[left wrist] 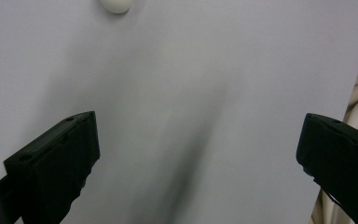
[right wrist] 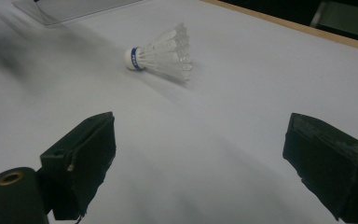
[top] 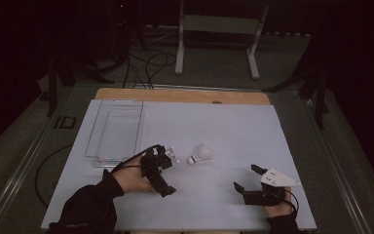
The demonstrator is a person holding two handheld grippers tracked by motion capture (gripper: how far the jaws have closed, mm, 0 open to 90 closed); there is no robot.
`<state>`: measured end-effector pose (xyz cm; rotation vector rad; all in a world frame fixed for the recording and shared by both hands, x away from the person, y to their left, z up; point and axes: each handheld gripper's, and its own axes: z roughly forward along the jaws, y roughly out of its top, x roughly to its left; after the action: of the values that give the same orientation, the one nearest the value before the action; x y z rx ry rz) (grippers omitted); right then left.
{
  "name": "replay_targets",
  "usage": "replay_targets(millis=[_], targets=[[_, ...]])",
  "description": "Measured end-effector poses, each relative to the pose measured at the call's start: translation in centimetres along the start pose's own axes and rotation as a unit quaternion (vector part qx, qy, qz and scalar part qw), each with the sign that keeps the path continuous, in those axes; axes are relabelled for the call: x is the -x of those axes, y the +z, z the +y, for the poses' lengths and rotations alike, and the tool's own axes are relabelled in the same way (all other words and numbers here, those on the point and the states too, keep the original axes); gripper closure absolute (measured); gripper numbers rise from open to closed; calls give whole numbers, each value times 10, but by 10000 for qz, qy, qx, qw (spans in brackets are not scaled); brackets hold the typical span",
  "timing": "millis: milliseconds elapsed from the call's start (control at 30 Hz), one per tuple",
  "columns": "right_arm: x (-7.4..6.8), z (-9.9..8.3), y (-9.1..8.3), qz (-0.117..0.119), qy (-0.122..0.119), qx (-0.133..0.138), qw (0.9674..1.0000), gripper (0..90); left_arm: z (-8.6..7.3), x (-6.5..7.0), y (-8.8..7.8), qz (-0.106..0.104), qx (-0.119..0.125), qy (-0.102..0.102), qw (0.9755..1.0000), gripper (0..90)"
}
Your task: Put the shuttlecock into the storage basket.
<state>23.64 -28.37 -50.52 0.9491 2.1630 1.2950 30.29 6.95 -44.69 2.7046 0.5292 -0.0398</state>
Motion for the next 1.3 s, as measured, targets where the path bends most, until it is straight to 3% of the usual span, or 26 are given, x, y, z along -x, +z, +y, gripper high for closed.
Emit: replay_targets(millis=[767,1133,1167,1300], targets=[[-1,0,1,31,-36,-37,10000,91,33,-14,12,9,-120,-72,9999,2],[-1,0,1,45,-33,-41,10000,91,46,-22,12,-7,55,-135,9999,2],[-1,0,1,43,-31,-41,10000,91,49,-23,9,-20,155,-87,9998,2],[-1,0,1,56,-24,-53,10000,91,55,-24,8,-25,175,-8,9998,2]])
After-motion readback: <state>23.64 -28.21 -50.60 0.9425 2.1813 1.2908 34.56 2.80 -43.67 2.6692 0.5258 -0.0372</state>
